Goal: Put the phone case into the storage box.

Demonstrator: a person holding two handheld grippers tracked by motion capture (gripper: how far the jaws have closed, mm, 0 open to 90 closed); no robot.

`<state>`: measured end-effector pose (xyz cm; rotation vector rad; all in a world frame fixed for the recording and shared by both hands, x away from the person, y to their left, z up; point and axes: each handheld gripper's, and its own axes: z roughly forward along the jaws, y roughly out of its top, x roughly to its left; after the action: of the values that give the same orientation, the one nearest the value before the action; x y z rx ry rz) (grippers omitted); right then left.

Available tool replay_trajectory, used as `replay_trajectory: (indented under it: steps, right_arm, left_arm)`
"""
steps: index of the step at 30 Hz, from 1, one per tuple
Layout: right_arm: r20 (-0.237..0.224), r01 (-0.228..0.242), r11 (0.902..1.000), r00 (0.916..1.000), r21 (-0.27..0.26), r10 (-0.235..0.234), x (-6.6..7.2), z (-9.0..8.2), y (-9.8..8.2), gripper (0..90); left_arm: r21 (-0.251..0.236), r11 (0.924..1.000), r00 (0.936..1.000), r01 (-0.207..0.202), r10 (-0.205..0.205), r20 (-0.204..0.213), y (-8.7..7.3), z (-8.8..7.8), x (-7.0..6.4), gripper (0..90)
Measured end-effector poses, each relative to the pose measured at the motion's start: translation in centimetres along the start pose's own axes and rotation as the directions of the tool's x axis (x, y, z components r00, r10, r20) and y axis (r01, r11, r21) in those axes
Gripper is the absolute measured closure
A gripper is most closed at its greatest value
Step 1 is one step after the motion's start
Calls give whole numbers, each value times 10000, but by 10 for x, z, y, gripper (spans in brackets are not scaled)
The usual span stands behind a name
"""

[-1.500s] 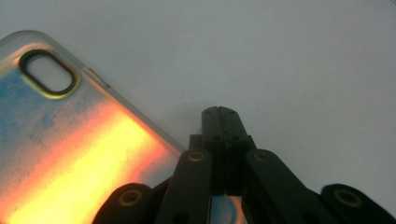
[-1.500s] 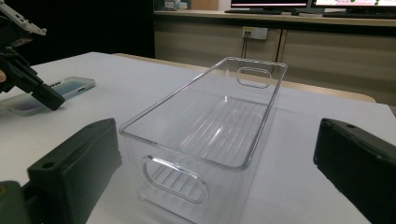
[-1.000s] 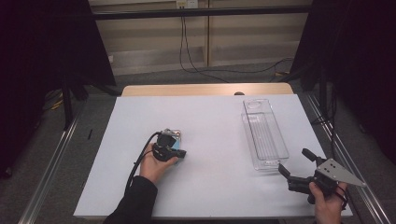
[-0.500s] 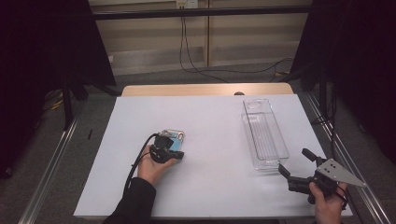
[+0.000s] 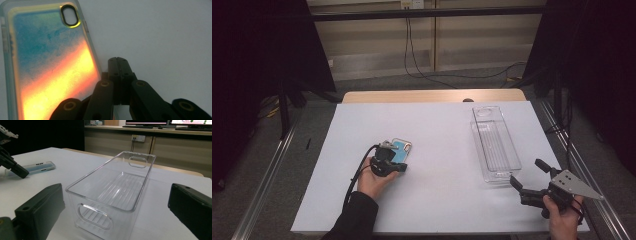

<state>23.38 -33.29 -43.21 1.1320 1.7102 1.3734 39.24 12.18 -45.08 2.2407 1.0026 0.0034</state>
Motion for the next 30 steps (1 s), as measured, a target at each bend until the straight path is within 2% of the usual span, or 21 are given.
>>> replay_trajectory:
  steps: [3, 5, 12, 18, 30]
  right_arm:
    - [-2, -7, 10000, 10000, -3, 7, 0, 0, 0, 0]
    - [-2, 17, 10000, 10000, 9, -17, 0, 0, 0, 0]
    - [3, 50, 10000, 10000, 2, -50, 0, 0, 0, 0]
    - [-29, 68, 10000, 10000, 16, -67, 0, 1, 0, 0]
    - [-115, 105, 9999, 9999, 15, -105, 0, 1, 0, 0]
  left_arm:
    - [-61, 9998, 9998, 177, -177, 41, -1, 0, 1, 900]
    - [-88, 9998, 9998, 181, -180, 129, -3, -1, 2, 900]
    - [-29, 10000, 10000, 24, -24, 48, -9, -7, 3, 900]
    - [-94, 9998, 9998, 157, -156, 107, -12, -9, 3, 900]
    - [-66, 9999, 9999, 116, -115, 43, -20, -16, 2, 900]
